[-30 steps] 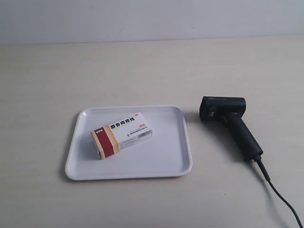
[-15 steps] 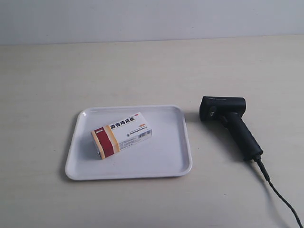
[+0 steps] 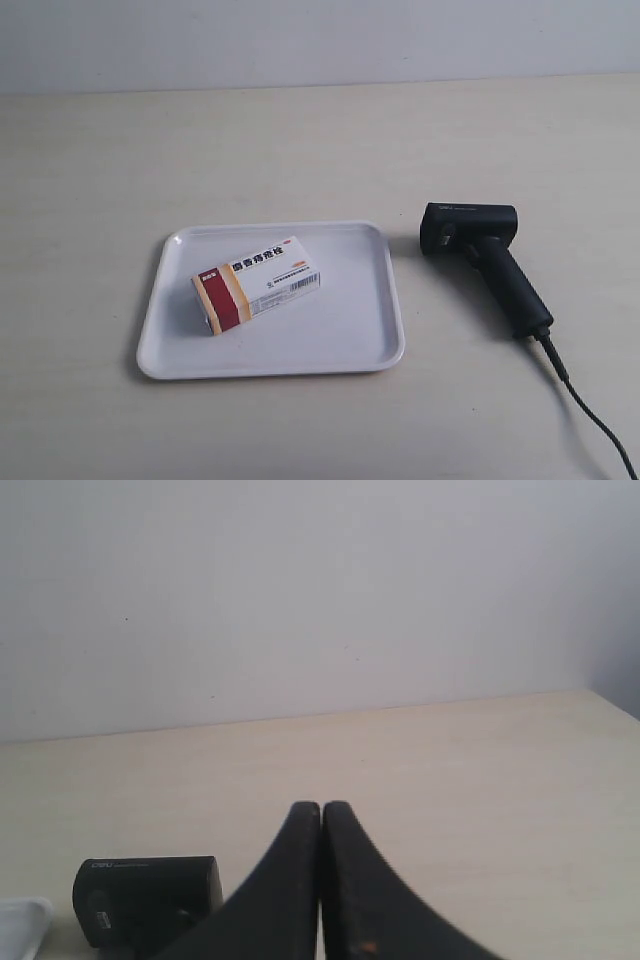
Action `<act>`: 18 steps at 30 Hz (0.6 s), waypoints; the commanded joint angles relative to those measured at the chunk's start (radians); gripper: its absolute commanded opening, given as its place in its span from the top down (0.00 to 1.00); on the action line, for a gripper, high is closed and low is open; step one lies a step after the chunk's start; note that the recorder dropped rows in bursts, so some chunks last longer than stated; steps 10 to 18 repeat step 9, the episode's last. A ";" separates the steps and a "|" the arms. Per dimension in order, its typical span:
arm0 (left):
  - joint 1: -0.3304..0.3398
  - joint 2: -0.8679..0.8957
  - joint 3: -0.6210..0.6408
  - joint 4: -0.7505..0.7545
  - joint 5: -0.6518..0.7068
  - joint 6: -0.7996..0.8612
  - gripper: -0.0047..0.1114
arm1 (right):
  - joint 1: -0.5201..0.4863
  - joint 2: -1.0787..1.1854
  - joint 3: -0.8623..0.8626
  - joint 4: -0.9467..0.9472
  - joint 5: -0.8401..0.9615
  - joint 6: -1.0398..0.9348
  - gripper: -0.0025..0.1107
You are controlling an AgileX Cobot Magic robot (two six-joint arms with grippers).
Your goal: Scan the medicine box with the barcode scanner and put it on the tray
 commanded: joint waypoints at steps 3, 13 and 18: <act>0.000 -0.007 -0.001 -0.008 0.000 0.004 0.94 | -0.005 -0.006 0.005 0.002 0.002 -0.010 0.97; 0.000 -0.007 -0.001 -0.008 0.000 0.004 0.94 | -0.005 -0.006 0.005 0.000 -0.009 -0.010 0.97; 0.000 -0.007 -0.001 -0.008 0.000 0.004 0.94 | -0.005 -0.006 0.005 0.000 -0.009 -0.010 0.97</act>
